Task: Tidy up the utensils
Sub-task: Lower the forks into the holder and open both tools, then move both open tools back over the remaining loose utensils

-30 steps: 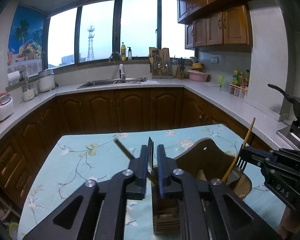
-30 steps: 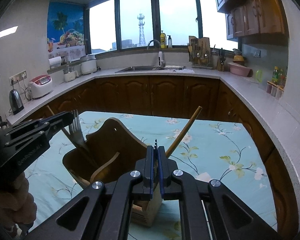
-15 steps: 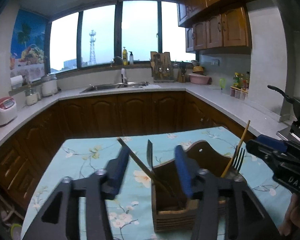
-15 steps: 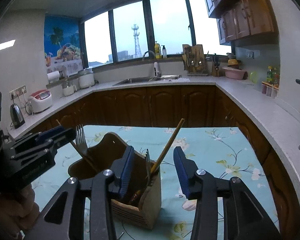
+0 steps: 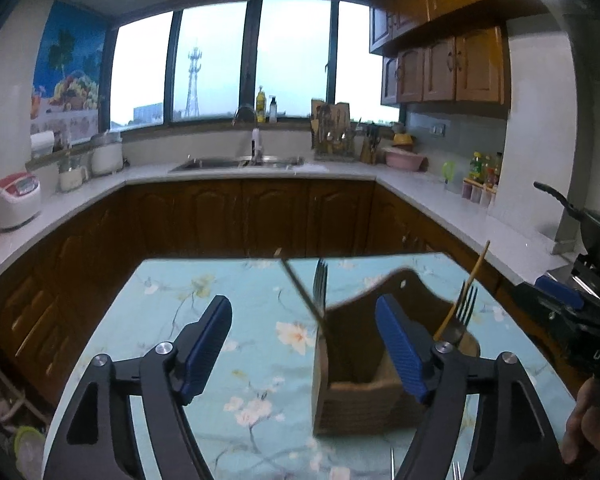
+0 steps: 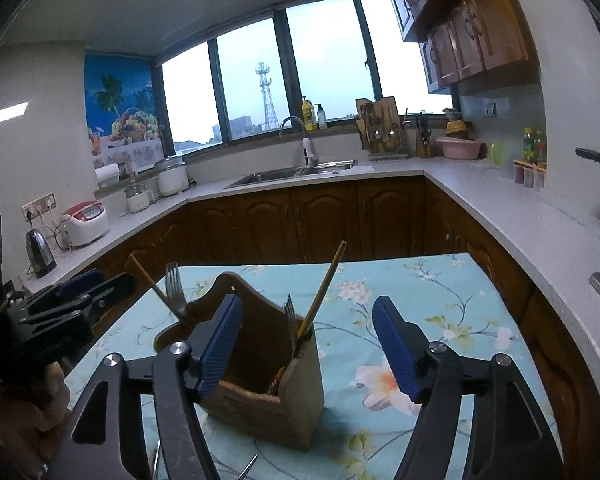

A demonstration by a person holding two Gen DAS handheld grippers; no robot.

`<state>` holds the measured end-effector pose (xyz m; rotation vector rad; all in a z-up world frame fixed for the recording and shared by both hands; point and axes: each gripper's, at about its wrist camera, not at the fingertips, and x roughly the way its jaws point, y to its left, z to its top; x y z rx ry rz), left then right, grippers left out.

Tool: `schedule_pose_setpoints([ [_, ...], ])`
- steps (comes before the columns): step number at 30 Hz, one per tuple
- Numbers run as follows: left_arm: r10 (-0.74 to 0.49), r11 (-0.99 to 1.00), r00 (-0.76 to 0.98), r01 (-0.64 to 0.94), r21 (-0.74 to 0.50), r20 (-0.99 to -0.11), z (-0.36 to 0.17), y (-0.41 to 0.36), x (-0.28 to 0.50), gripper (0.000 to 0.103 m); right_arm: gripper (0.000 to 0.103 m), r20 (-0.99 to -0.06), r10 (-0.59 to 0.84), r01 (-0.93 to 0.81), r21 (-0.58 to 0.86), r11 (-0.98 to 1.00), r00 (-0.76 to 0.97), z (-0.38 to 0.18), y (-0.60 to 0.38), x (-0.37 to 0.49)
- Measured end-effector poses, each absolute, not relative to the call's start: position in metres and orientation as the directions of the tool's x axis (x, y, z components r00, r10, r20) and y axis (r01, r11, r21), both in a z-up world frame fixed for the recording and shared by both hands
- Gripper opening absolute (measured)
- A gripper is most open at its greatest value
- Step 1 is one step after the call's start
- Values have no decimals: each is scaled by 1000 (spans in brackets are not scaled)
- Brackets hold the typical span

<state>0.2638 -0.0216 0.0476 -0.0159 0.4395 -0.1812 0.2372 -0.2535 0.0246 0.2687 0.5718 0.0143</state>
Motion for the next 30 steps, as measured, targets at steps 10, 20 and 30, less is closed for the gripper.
schedule_pose_setpoints([
  [10, -178, 981, 851, 115, -155, -495, 53, 12, 229, 75, 74, -552, 94, 99, 310, 946, 829, 20, -258, 198],
  [20, -194, 971, 802, 75, -228, -565, 36, 42, 184, 75, 74, -587, 109, 139, 360, 922, 802, 7, -261, 160],
  [30, -195, 970, 772, 60, -235, -605, 20, 52, 146, 75, 74, -650, 138, 186, 404, 896, 747, -22, -251, 119],
])
